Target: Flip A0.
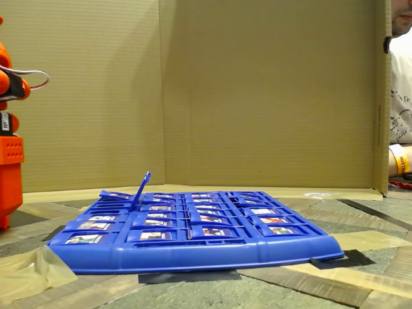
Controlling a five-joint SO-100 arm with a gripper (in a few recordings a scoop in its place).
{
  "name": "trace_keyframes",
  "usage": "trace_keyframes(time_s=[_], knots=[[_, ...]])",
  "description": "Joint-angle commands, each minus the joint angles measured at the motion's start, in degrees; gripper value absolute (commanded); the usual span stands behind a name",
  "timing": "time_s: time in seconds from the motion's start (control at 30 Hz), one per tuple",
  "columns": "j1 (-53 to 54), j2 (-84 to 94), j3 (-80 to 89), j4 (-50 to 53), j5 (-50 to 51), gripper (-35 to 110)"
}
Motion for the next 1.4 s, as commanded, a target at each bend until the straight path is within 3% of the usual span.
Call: trace_keyframes(time_s=[0.0, 1.37], knots=[[0.4, -0.1, 0.4, 0.0, 0.1, 0], [0.5, 0.1, 0.4, 0.2, 2.0, 0]])
